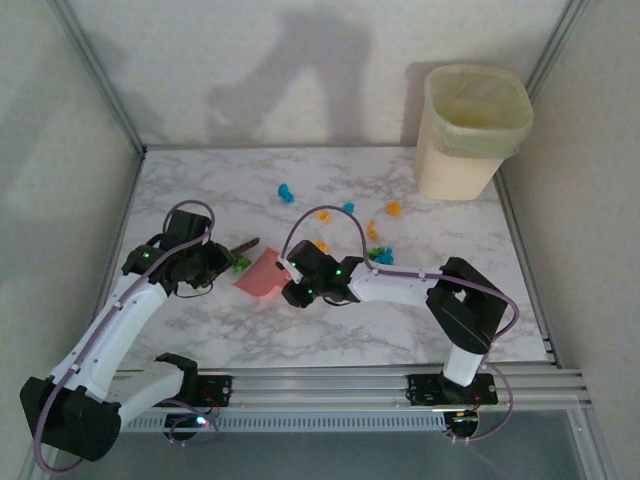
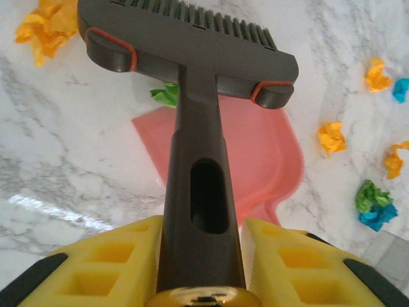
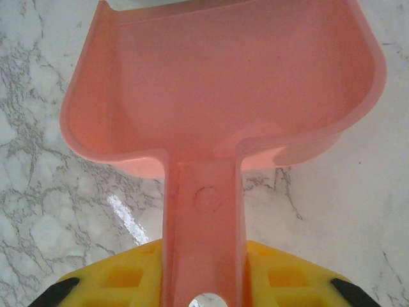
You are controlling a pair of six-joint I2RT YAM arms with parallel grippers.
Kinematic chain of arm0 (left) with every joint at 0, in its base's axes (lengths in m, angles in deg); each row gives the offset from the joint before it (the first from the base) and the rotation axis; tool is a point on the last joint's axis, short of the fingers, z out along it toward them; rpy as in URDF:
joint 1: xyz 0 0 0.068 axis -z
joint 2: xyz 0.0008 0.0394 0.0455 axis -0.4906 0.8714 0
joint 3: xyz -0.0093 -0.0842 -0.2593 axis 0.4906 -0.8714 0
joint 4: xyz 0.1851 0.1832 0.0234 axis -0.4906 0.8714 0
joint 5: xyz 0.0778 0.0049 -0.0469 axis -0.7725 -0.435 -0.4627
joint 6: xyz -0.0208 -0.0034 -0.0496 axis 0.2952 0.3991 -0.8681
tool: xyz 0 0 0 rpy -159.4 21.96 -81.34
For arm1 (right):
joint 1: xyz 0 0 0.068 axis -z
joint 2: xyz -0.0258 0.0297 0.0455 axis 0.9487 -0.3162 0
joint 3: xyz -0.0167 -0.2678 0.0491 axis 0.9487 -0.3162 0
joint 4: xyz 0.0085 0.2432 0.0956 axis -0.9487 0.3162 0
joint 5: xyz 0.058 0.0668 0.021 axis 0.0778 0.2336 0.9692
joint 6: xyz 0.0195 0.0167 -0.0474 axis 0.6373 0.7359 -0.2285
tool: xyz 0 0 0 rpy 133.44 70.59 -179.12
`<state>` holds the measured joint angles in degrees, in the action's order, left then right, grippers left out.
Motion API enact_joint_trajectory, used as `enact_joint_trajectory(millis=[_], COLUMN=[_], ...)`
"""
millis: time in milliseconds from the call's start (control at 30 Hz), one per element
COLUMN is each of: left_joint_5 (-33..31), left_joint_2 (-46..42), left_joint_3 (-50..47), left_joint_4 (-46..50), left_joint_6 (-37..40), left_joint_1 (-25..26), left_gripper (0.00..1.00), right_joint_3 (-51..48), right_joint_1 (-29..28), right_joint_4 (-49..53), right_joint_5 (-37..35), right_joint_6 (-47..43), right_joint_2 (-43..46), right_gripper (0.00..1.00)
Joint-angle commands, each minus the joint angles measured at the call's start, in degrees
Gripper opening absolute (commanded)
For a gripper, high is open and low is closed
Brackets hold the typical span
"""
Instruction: Sweep away the paper scraps from the table
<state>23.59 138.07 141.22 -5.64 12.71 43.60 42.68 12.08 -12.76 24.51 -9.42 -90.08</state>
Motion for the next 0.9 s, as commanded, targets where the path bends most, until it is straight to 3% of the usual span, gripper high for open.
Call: enact_joint_trajectory(millis=[0, 433, 867], left_joint_5=[6.77, 13.22, 5.11], left_joint_2=[-1.10, -4.34, -5.28], left_joint_3=[-1.81, -5.12, 4.76], left_joint_4=[-2.74, -6.13, -1.85], left_joint_6=[-1.49, -4.87, -3.53], left_joint_1=[1.20, 4.32, 3.59], left_gripper=[0.00, 0.00, 0.00], right_joint_3=[0.62, -1.43, -4.07], right_joint_1=[0.39, 0.39, 0.35], right_joint_4=[-0.13, -4.47, -9.94], right_joint_5=[0.32, -1.87, -1.56], right_joint_6=[0.98, 2.75, 3.10], right_joint_2=[-1.34, -1.75, -1.76], right_gripper=[0.00, 0.00, 0.00])
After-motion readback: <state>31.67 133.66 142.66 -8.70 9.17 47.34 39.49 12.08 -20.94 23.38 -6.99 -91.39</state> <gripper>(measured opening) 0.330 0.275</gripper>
